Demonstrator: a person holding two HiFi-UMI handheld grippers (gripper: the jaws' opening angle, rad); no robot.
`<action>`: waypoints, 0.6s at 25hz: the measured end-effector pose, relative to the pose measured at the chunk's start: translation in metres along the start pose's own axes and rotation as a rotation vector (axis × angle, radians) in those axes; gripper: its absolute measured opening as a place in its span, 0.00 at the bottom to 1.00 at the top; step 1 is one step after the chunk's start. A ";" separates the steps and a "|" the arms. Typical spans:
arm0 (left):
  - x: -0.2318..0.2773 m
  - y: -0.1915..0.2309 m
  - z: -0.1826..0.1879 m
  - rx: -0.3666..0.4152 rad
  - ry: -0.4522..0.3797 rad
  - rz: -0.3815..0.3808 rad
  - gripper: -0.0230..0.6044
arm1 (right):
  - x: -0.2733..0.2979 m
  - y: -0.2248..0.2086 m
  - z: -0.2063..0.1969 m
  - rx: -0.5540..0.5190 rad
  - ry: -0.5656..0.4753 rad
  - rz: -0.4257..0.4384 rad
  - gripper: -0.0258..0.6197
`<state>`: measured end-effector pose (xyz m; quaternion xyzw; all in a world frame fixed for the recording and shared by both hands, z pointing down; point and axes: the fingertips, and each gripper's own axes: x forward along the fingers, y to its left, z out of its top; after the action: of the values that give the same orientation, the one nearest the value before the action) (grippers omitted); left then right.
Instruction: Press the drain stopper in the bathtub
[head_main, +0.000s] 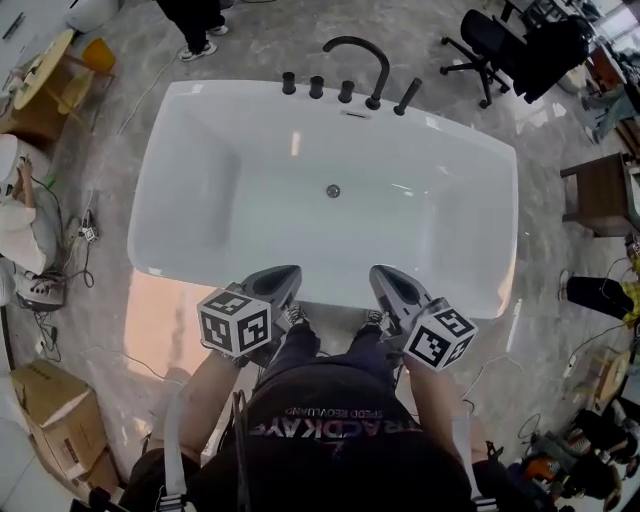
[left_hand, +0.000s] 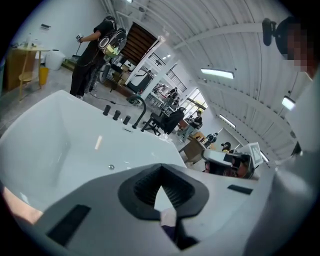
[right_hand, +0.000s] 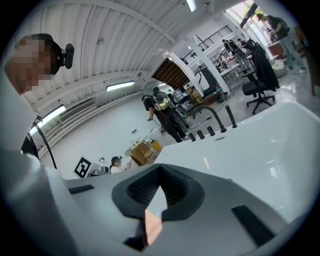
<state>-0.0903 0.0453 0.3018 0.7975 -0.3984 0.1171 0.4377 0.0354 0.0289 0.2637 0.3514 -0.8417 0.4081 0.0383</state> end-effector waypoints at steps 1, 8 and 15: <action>0.001 0.001 -0.001 0.002 0.006 -0.003 0.04 | 0.000 0.000 0.000 0.001 -0.002 -0.004 0.06; 0.005 0.001 -0.007 -0.018 0.018 -0.009 0.04 | -0.003 -0.005 0.000 -0.006 0.002 -0.018 0.06; 0.024 0.003 -0.024 -0.074 0.027 0.048 0.04 | -0.008 -0.034 -0.005 0.002 0.061 -0.006 0.06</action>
<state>-0.0732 0.0504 0.3302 0.7692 -0.4155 0.1236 0.4695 0.0614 0.0229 0.2867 0.3416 -0.8386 0.4193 0.0648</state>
